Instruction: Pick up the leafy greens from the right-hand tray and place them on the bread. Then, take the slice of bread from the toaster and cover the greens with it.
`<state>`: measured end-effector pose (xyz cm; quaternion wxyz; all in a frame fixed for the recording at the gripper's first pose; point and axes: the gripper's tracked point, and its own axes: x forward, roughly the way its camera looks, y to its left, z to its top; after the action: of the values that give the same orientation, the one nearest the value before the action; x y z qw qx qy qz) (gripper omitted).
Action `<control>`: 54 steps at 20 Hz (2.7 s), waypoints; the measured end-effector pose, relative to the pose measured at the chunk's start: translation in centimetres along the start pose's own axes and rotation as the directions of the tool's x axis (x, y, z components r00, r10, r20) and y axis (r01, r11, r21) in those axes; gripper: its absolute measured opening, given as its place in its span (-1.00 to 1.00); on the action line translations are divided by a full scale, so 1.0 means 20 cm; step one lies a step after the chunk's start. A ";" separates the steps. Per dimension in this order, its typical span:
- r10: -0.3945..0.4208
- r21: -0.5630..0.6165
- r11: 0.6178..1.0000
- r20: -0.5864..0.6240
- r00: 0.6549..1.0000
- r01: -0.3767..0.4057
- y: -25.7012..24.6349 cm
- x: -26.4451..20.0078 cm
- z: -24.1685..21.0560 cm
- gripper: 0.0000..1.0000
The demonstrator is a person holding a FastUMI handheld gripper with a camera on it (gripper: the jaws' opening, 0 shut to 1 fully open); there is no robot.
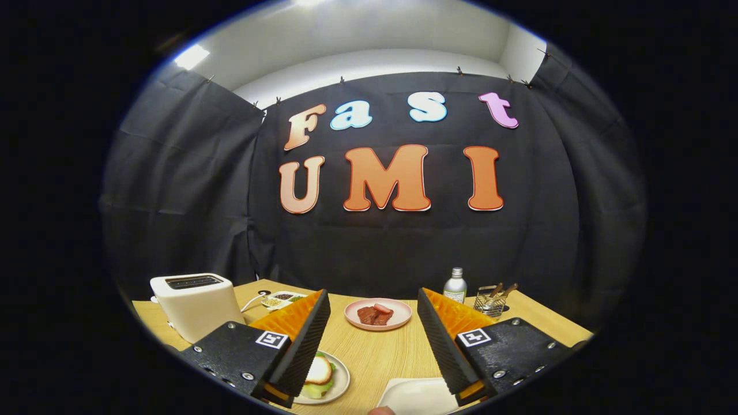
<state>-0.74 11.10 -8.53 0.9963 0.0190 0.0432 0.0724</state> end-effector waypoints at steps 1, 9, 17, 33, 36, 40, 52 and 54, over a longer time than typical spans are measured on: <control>0.000 0.000 1.000 0.003 1.000 0.000 0.00 0.00 0.00 0.83; -0.004 0.016 1.000 -0.009 1.000 0.004 -0.02 0.02 -0.02 0.82; 0.015 0.021 1.000 -0.030 0.999 -0.014 0.01 0.02 -0.05 0.83; 0.041 0.037 0.999 -0.051 0.998 -0.039 0.03 0.01 -0.06 0.83; 0.040 0.034 0.999 -0.046 0.998 -0.039 0.03 0.00 -0.06 0.83; 0.045 0.024 0.999 -0.045 0.998 -0.044 0.05 0.00 -0.06 0.83; 0.059 0.019 0.998 -0.041 0.997 -0.058 0.08 -0.02 -0.04 0.83; 0.062 0.013 0.998 -0.036 0.997 -0.062 0.08 -0.02 -0.03 0.83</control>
<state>-1.47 12.72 -9.04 0.9925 0.0247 0.0610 0.1034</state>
